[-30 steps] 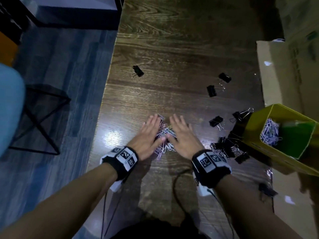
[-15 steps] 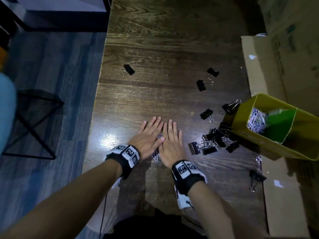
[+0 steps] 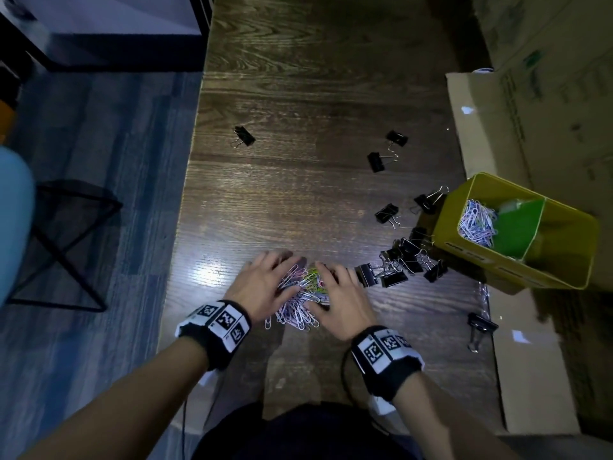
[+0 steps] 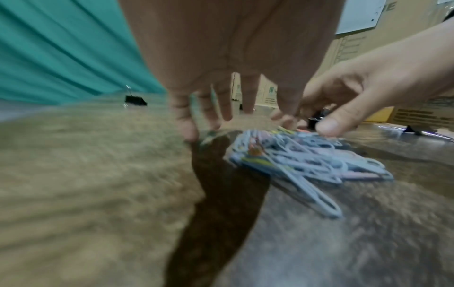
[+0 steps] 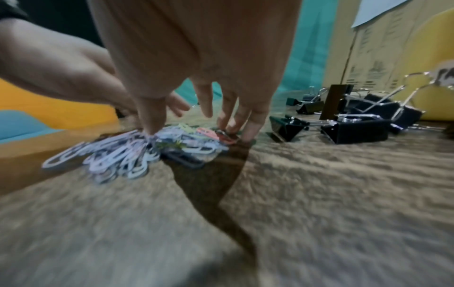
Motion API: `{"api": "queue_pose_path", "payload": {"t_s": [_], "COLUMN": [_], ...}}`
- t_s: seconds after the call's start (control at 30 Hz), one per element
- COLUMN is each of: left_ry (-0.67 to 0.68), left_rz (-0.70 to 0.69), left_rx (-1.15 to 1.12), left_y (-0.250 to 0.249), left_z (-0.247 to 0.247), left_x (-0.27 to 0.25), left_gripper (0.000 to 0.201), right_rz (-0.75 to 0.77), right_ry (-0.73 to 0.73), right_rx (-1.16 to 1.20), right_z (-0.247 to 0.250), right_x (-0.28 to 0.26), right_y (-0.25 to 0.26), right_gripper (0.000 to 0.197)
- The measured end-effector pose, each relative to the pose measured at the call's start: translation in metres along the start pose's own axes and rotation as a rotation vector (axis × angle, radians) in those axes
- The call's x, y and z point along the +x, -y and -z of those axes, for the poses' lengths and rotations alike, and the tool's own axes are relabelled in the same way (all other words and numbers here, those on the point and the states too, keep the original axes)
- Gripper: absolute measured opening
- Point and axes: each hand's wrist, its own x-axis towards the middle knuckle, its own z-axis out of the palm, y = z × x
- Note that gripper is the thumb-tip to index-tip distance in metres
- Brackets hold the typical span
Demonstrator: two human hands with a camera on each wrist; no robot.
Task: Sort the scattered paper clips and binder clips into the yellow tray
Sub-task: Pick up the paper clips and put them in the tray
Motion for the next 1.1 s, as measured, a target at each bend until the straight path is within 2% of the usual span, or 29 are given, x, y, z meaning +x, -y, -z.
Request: {"api": "queue_pose_path", "payload": {"t_s": [0.07, 0.17, 0.43, 0.53, 0.63, 0.73, 0.8, 0.93, 1.1], "left_ry": [0.045, 0.089, -0.063, -0.086, -0.078, -0.058, -0.076, -0.121, -0.072], "left_rz": [0.063, 0.080, 0.152, 0.229, 0.362, 0.465, 0.497, 0.514, 0.470], "left_rx": [0.041, -0.024, -0.238, -0.325, -0.509, -0.791, -0.897, -1.136, -1.305], "left_y": [0.001, -0.007, -0.011, -0.004, 0.003, 0.012, 0.019, 0.021, 0.006], "left_z": [0.005, -0.001, -0.005, -0.002, 0.002, 0.007, 0.011, 0.025, 0.056], "left_x": [-0.002, -0.003, -0.004, -0.004, -0.002, -0.002, -0.002, -0.002, 0.007], "left_gripper": [0.065, 0.061, 0.025, 0.017, 0.010, 0.024, 0.022, 0.016, 0.015], "right_rz": [-0.018, -0.063, -0.156, -0.150, -0.151, -0.187, -0.225, -0.234, -0.180], "right_ry": [-0.006, 0.005, 0.007, -0.007, -0.040, -0.072, -0.095, -0.181, -0.347], "right_rx": [0.017, 0.073, 0.340, 0.377, 0.395, 0.458, 0.593, 0.877, 1.069], "right_z": [0.001, 0.003, 0.015, 0.022, 0.026, 0.025, 0.026, 0.040, 0.071], "right_x": [0.003, 0.008, 0.008, 0.004, 0.001, 0.001, -0.001, -0.009, -0.024], "right_y": [0.001, 0.006, 0.005, 0.001, -0.003, -0.007, -0.008, -0.009, -0.018], "right_gripper": [0.071, 0.058, 0.044, 0.041, 0.039, 0.039, 0.038, 0.041, 0.042]}}
